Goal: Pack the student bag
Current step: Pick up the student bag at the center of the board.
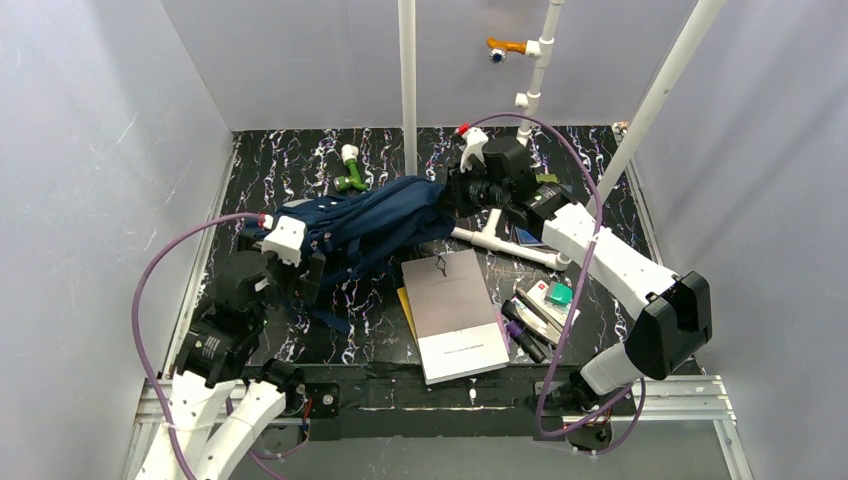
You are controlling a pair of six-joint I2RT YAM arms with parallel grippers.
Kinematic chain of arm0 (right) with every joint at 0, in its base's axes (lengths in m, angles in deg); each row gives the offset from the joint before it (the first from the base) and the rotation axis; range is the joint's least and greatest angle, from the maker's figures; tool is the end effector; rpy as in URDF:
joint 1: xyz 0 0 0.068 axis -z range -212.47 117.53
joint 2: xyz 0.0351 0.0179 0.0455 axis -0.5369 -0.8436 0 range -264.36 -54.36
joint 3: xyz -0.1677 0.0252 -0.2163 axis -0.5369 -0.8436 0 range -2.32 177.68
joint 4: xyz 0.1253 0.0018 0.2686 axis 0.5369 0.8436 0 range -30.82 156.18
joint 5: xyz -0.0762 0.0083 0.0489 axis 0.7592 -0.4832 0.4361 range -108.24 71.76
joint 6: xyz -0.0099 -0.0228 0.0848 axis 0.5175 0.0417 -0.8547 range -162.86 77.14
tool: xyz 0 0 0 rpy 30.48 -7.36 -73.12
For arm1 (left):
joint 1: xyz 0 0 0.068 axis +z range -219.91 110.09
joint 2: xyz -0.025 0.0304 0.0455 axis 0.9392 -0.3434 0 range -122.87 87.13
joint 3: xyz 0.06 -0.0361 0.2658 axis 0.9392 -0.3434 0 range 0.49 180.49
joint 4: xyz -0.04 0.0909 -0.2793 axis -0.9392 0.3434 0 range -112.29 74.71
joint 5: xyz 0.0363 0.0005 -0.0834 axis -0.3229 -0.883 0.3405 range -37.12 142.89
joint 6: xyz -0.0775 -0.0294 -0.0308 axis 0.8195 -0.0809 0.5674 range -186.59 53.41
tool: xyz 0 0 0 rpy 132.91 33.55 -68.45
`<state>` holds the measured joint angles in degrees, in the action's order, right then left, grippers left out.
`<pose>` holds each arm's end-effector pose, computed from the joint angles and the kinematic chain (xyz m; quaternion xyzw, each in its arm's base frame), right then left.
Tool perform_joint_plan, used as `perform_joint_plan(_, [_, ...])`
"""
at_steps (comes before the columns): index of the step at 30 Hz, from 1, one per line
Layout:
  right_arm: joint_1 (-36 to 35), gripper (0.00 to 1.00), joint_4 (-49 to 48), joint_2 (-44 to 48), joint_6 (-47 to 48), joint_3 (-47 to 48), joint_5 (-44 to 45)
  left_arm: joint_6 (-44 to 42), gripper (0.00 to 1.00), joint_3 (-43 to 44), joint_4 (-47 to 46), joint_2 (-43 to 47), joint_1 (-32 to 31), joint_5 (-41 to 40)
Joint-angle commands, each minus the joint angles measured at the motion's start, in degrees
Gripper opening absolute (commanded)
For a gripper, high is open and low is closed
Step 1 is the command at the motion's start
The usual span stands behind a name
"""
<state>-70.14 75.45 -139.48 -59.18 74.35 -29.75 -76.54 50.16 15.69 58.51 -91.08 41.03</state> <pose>0.3246 0.2704 0.3335 -0.2083 0.8133 0.3188 0.4398 0.1667 -0.0472 0.3544 0.1552 0.7864 0.0247 0.5974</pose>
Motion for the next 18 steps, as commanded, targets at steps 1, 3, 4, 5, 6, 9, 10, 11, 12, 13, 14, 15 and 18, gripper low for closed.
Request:
perform_joint_plan(1, [2.4, 0.01, -2.8, 1.3, -2.4, 3.7, -2.7, -2.4, 0.98, 1.1, 0.3, -3.4, 0.1, -3.3])
perform_joint_plan(3, [2.6, 0.01, -3.3, 1.4, -2.7, 3.3, -3.6, -2.9, 0.98, 0.9, -1.5, -4.8, 0.1, -4.3])
perform_joint_plan(4, [2.7, 0.01, -3.6, 1.6, -2.8, 2.7, -4.1, -3.1, 0.98, 1.0, -3.3, -5.7, 0.1, -3.7])
perform_joint_plan(5, [2.7, 0.01, -3.6, 1.5, -2.8, 2.5, -4.3, -3.2, 0.98, 1.2, -4.8, -6.5, 0.1, -2.6])
perform_joint_plan(6, [2.7, 0.01, -3.3, 1.6, -2.6, 2.3, -4.0, -2.8, 0.98, 1.9, -6.7, -7.8, 0.1, -0.9])
perform_joint_plan(9, [2.7, 0.01, -3.1, 0.9, -2.7, 2.3, -5.7, -3.8, 0.94, 1.5, -10.6, -9.9, 0.0, 1.4])
perform_joint_plan(10, [2.7, 0.01, -2.5, 0.7, -2.7, 2.3, -5.8, -3.7, 0.92, 0.9, -11.8, -10.7, 0.1, 0.1])
perform_joint_plan(11, [2.7, 0.01, -2.1, 0.7, -2.5, 1.9, -5.6, -3.2, 0.82, 0.2, -13.9, -11.7, 0.1, 1.7])
perform_joint_plan(12, [2.7, 0.01, -1.6, 0.6, -1.8, 1.9, -5.5, -2.4, 0.53, 1.0, -13.3, -13.1, 0.1, 4.7])
perform_joint_plan(13, [2.6, 0.1, 0.2, 0.3, -0.4, 2.9, -5.7, -1.6, 0.0, 4.2, -10.3, -15.7, 0.1, 8.7])
perform_joint_plan(14, [2.6, 0.24, 1.6, 0.2, 0.2, 3.6, -5.2, 0.1, 0.0, 5.6, -8.4, -16.3, 0.1, 9.5])
perform_joint_plan(15, [2.6, 0.37, 3.3, 0.4, 0.7, 4.2, -4.1, 1.3, 0.0, 6.5, -6.9, -16.7, 0.0, 10.3])
perform_joint_plan(18, [2.4, 0.64, 7.6, 2.2, 3.5, 5.0, -1.6, 4.1, 0.0, 6.8, -5.2, -14.8, 0.0, 13.2])
